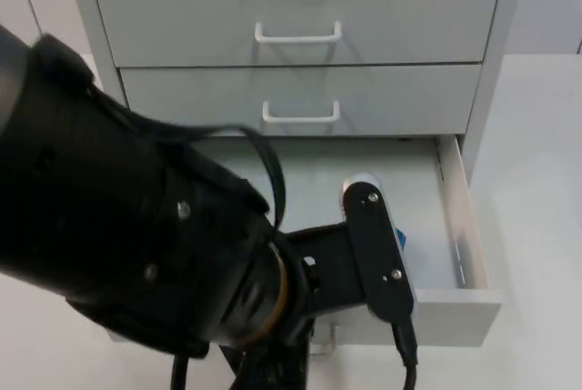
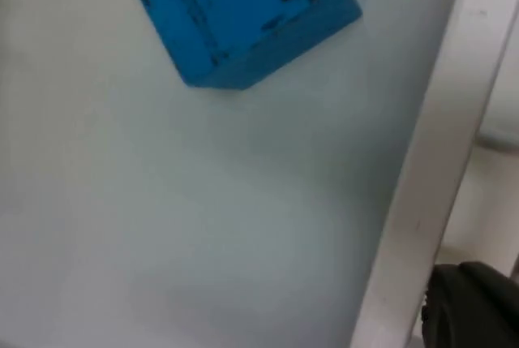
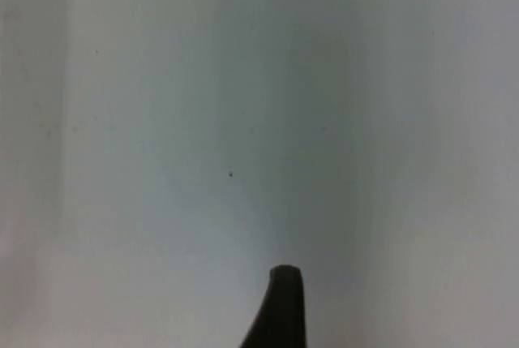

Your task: Open the drawer with the left hand, place the block into the drawer with the right hand, then close the drawer with the left hand.

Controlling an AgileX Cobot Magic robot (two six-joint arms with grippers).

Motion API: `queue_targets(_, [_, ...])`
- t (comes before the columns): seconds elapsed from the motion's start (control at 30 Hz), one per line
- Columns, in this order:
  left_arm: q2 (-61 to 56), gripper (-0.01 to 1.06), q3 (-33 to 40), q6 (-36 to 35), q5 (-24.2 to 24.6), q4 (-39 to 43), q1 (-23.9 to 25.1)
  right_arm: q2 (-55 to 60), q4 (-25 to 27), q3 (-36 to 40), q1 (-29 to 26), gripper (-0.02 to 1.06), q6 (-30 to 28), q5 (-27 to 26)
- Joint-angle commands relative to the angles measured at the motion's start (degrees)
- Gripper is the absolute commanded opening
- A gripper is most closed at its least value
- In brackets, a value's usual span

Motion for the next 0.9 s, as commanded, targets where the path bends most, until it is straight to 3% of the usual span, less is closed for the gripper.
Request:
queue_targets(0.0, [0.5, 0.00, 0.0, -5.6, 0.5, 6.8, 0.1, -0.5, 0.4, -0.1, -0.1, 0.70, -0.2, -0.6])
queue_targets(0.07, [0.9, 0.00, 0.0, -7.2, 1.0, 8.8, 0.1, -0.5, 0.4, -0.1, -0.1, 0.70, -0.2, -0.6])
queue_targets(0.2, [1.8, 0.00, 0.0, -19.0, 5.1, 20.3, 0.1, -0.5, 0.4, -0.1, -0.1, 0.70, -0.2, -1.0])
queue_targets(0.47, [2.1, 0.00, 0.0, -33.5, 11.3, 34.2, 0.1, -0.5, 0.4, -0.1, -0.1, 0.70, -0.2, -1.4])
queue_targets(0.87, [5.5, 0.00, -2.2, -34.2, 10.9, 34.2, 5.4, -0.5, 0.4, -0.1, -0.1, 0.70, -0.2, -2.2])
